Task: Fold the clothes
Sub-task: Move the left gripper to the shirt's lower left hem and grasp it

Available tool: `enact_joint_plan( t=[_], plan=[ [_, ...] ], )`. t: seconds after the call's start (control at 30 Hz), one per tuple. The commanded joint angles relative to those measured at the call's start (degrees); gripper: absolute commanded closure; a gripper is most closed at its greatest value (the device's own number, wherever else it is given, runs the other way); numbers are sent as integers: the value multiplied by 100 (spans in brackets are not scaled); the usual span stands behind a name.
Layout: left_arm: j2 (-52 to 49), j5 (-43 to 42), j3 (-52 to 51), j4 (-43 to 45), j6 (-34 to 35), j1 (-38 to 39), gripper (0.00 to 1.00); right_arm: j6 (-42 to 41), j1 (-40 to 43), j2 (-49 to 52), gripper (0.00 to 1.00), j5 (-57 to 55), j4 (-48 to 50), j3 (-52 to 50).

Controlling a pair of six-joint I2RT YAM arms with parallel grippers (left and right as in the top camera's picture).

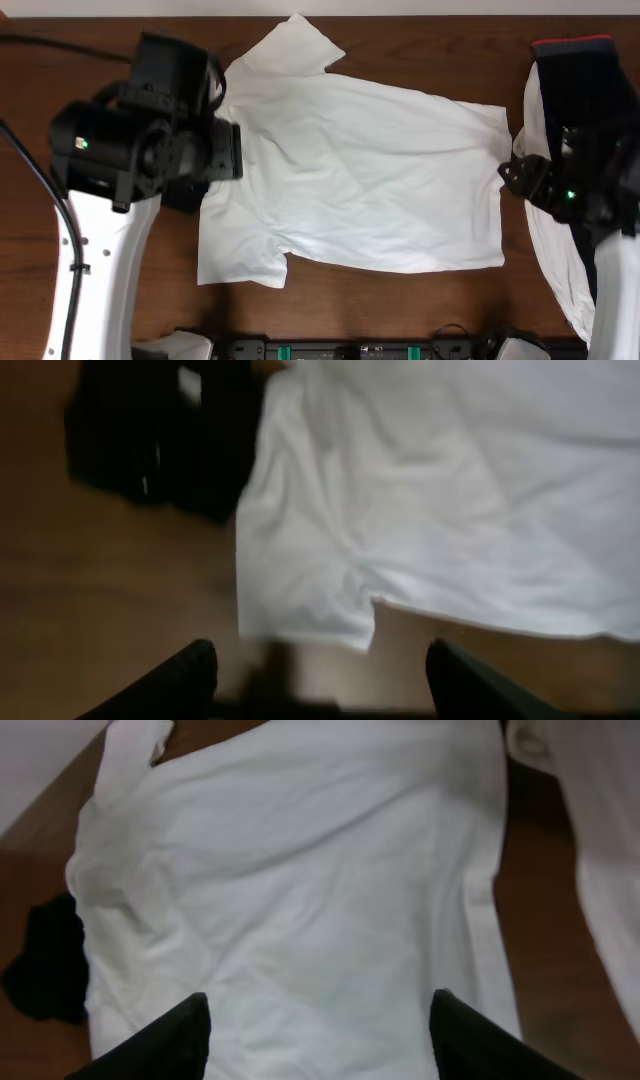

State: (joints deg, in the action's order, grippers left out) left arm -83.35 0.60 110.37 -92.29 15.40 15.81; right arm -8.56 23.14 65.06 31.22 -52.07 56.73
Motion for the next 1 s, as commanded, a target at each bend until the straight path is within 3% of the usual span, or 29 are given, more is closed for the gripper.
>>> enact_joint_plan(
  t=[0.0, 0.27, 0.5, 0.83, 0.97],
  plan=[
    [225, -188, -903, -245, 791, 15, 31, -17, 11, -293, 31, -402, -286, 72],
    [643, -831, -4232, 1613, 1344, 632, 26, 11, 11, -210, 30, -745, -708, 70],
    [369, -1226, -6247, 3357, 1346, 1047, 18, 11, 11, -140, 31, -745, -667, 70],
    [-415, -1447, -6767, 4568, 1185, 1064, 18, 7, 11, -140, 31, -745, -605, 70],
    [-822, -1502, -6767, 4618, 1073, 1069, 30, 7, 11, -140, 31, -745, -601, 70]
  ],
)
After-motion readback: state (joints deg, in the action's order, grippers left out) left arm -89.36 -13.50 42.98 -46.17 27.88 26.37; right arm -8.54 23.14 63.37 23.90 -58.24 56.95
